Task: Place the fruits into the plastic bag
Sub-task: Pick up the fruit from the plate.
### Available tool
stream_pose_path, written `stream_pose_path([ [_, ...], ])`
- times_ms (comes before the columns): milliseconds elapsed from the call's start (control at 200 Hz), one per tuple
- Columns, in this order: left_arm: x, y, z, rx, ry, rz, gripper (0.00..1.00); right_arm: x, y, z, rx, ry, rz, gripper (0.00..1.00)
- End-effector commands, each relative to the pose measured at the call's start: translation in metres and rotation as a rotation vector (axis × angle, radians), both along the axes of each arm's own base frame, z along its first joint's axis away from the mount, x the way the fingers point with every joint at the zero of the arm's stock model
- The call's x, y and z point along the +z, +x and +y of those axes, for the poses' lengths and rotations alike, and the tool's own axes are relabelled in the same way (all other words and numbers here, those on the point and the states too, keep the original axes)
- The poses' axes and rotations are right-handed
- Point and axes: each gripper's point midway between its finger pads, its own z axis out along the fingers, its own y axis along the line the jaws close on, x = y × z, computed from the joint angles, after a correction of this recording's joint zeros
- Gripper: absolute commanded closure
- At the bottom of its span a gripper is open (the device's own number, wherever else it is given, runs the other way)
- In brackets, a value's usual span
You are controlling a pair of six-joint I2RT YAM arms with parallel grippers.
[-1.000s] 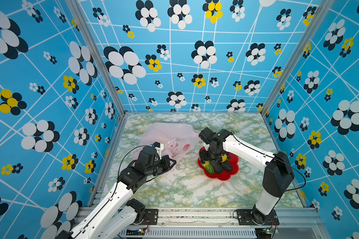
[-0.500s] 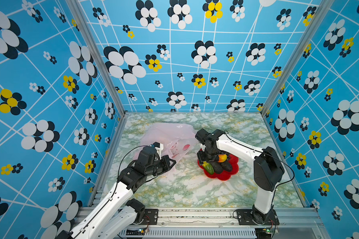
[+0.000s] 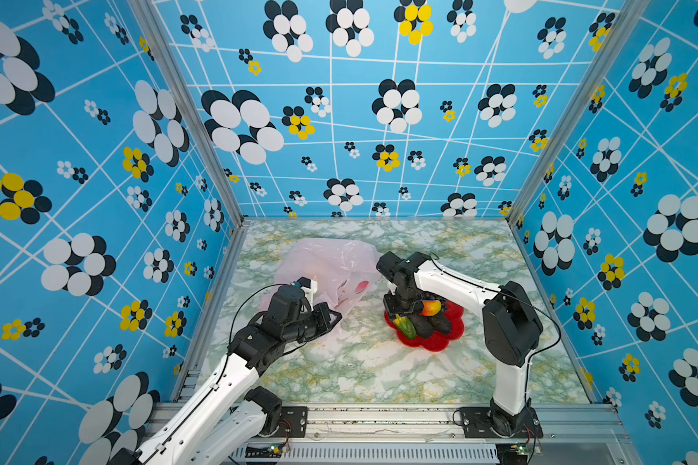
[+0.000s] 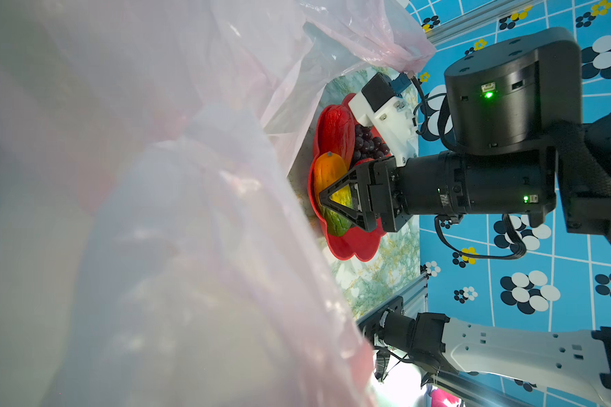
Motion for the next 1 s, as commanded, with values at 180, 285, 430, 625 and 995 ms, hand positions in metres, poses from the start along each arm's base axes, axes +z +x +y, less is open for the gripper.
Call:
stream_pose_path([
  [180, -0.003, 0.000, 0.000, 0.012, -0.005, -0.005, 1.00, 0.004, -0.001, -0.005, 0.024, -0.033, -0.011, 0.56],
  [285, -0.001, 0.001, -0.001, 0.012, -0.008, -0.010, 1.00, 0.014, -0.002, -0.007, 0.026, -0.021, -0.034, 0.58],
  [430, 0.000, 0.001, -0.003, 0.008, -0.008, -0.015, 1.00, 0.039, -0.003, -0.009, 0.014, 0.029, -0.095, 0.59],
  [625, 0.003, 0.003, -0.009, -0.009, -0.011, -0.023, 1.00, 0.072, -0.007, -0.010, -0.045, 0.140, -0.163, 0.60],
  [995, 0.008, 0.004, -0.021, -0.059, -0.012, -0.041, 1.00, 0.120, -0.006, 0.044, -0.425, 0.674, -0.085, 0.60],
])
